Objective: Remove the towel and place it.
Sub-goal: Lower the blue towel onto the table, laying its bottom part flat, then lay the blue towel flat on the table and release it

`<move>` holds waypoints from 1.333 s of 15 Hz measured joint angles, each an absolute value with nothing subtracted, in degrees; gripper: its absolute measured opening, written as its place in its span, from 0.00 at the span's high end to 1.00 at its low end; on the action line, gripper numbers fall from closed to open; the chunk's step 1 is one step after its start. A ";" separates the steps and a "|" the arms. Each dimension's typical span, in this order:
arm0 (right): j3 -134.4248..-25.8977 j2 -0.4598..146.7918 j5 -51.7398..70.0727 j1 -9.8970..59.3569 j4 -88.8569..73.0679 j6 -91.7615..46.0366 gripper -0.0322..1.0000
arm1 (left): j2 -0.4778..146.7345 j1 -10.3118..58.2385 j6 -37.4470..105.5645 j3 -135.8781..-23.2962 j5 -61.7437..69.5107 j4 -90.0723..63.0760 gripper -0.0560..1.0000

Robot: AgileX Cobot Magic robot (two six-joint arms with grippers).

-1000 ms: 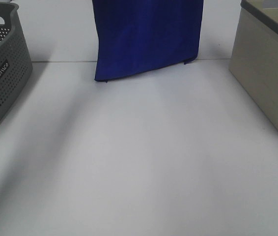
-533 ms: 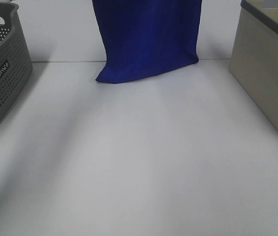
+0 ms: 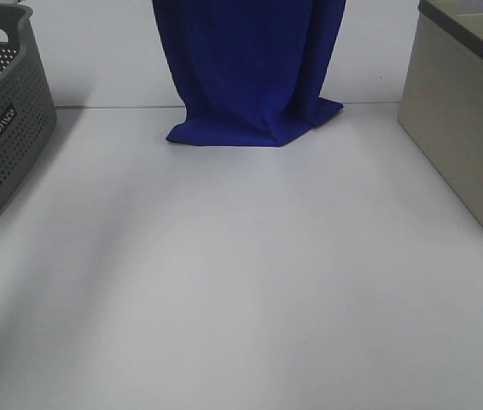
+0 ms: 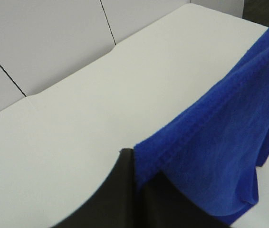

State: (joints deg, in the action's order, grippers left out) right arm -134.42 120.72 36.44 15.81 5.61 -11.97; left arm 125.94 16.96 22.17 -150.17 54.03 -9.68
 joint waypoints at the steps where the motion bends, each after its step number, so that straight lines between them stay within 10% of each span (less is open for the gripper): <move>1: -134.53 118.03 43.66 15.87 2.35 -11.97 0.95 | 124.10 16.96 22.40 -150.34 58.73 -10.08 0.95; 13: -130.75 104.62 69.73 15.87 -10.54 -10.37 0.95 | 107.37 17.02 13.69 -133.67 69.67 -13.18 0.95; 20: -101.81 91.73 69.61 16.10 -17.36 -10.31 0.95 | 93.45 17.13 13.69 -109.03 69.67 -13.81 0.95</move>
